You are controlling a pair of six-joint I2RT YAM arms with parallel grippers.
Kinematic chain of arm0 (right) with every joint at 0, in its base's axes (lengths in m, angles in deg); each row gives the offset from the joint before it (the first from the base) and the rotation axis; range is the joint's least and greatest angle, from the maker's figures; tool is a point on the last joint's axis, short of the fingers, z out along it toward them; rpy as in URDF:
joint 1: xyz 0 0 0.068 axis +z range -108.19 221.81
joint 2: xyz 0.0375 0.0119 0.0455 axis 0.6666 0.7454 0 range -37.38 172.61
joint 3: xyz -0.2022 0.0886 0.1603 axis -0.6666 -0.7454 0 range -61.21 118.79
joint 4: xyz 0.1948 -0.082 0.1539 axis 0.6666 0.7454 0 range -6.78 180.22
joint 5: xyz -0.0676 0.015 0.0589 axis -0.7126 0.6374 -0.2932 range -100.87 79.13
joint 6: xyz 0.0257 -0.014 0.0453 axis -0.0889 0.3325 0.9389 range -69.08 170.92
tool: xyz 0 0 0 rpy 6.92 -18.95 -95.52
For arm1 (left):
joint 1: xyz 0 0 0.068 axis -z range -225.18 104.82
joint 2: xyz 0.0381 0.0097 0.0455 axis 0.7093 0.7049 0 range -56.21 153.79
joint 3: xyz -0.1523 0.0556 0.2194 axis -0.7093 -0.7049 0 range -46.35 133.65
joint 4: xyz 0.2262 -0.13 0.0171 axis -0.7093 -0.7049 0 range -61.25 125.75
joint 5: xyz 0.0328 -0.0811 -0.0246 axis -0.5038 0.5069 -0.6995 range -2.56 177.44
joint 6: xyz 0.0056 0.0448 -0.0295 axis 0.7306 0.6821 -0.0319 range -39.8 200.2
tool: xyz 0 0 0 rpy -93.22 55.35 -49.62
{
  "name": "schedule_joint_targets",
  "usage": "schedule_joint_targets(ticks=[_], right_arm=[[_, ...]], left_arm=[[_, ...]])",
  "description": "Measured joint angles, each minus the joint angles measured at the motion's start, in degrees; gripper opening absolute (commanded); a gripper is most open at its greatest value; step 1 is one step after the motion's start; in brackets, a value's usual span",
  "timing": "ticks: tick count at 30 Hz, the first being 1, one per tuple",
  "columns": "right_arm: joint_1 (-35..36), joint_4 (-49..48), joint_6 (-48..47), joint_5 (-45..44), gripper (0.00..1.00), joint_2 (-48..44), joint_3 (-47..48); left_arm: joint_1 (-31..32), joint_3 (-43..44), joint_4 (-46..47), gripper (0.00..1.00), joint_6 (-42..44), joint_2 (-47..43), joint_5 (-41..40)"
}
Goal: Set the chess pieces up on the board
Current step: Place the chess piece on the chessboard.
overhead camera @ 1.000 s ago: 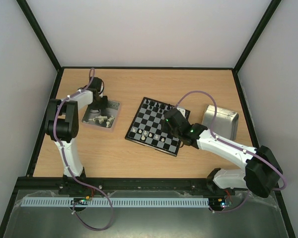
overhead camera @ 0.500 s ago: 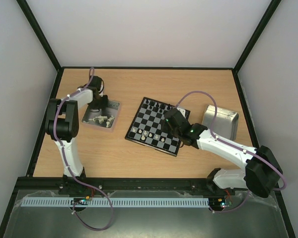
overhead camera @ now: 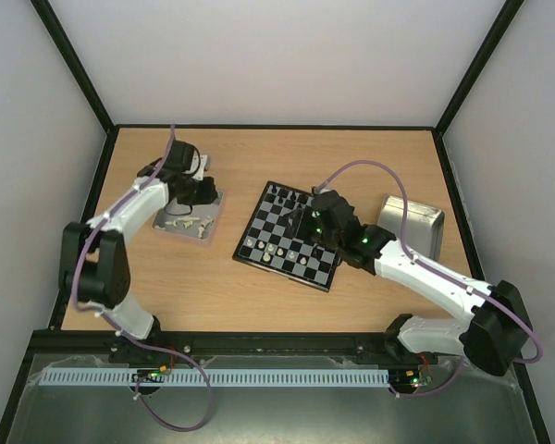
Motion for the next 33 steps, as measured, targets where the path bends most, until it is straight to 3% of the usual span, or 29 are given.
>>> schedule_joint_targets(ticks=[8, 17, 22, 28, 33], right_arm=[[-0.68, -5.79, -0.48, 14.27, 0.49, -1.09, 0.24], [-0.68, -14.53, 4.28, 24.35, 0.47, -3.04, 0.28], [-0.68, -15.82, 7.02, 26.03, 0.39, -3.52, 0.85], [-0.68, -16.06, 9.22, 27.39, 0.2, -3.87, 1.18], [-0.68, -17.16, 10.21, 28.5, 0.19, -3.87, 1.25]], left_arm=[[5.86, -6.82, 1.03, 0.1, 4.04, -14.27, 20.13], [12.76, -10.43, 8.02, 0.11, 10.14, -24.22, 37.07], [13.0, -10.47, 9.81, 0.11, 12.92, -25.92, 41.99], [13.0, -10.47, 9.7, 0.11, 15.67, -26.01, 44.02], [12.9, -10.47, 9.68, 0.11, 16.98, -26.01, 44.89]])
